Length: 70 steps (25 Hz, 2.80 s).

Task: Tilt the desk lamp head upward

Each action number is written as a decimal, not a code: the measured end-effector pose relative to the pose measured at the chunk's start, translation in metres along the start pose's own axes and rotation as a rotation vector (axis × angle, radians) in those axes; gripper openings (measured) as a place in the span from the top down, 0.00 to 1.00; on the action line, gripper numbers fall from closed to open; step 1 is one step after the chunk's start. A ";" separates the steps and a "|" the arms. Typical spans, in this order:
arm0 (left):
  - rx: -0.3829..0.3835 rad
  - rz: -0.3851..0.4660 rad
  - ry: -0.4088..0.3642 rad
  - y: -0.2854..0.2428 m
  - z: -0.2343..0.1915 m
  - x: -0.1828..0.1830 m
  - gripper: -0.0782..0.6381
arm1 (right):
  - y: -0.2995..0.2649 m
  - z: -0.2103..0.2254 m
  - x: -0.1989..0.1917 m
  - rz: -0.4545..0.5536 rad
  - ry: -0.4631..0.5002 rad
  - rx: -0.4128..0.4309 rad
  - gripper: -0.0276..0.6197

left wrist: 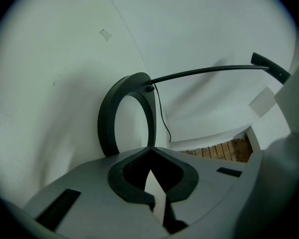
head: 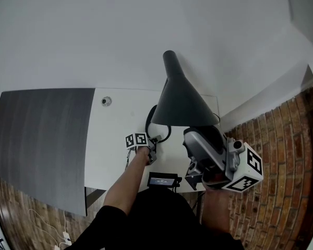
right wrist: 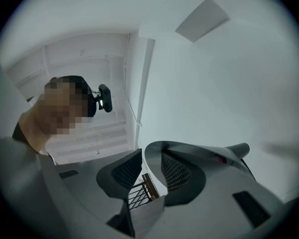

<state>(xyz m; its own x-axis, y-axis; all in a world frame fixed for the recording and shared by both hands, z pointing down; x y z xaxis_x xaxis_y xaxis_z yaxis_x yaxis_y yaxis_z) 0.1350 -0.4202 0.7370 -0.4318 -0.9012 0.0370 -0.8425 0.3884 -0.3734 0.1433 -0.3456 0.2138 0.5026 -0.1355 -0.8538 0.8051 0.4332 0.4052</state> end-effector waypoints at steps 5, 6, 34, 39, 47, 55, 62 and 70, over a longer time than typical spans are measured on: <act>0.000 -0.001 -0.002 0.001 0.000 -0.001 0.88 | -0.006 0.001 0.007 0.014 -0.006 0.005 0.76; 0.000 -0.002 -0.002 0.000 0.000 -0.001 0.88 | -0.007 0.001 0.007 0.016 -0.008 0.006 0.76; 0.007 -0.030 -0.014 -0.002 0.000 -0.002 0.88 | -0.027 0.015 0.032 0.087 -0.119 -0.035 0.76; 0.010 -0.037 -0.013 -0.004 -0.001 -0.001 0.88 | -0.033 0.023 0.038 0.104 -0.145 -0.058 0.76; 0.013 -0.041 -0.027 -0.001 0.000 -0.002 0.88 | -0.042 0.024 0.048 0.136 -0.179 -0.068 0.76; 0.010 -0.040 -0.030 0.001 0.001 -0.002 0.88 | -0.047 0.025 0.052 0.171 -0.234 -0.078 0.76; 0.010 -0.037 -0.036 0.001 0.000 -0.002 0.88 | -0.050 0.026 0.053 0.192 -0.288 -0.087 0.76; 0.004 -0.037 -0.035 -0.002 0.000 -0.002 0.88 | -0.045 0.022 0.051 0.182 -0.245 -0.085 0.76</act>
<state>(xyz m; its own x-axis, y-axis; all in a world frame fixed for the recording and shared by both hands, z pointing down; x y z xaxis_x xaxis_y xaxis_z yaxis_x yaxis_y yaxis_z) 0.1373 -0.4186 0.7379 -0.3885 -0.9213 0.0181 -0.8565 0.3538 -0.3757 0.1397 -0.3919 0.1594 0.7052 -0.2549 -0.6616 0.6709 0.5416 0.5065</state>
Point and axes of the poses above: the fingertips, and each gripper's own axes: y backward along the fingers, z to its right, x out of its top, the point moved 2 cm from there along y, backward along the fingers, and after that the axes turned 8 degrees about y, right-handed, at the moved point
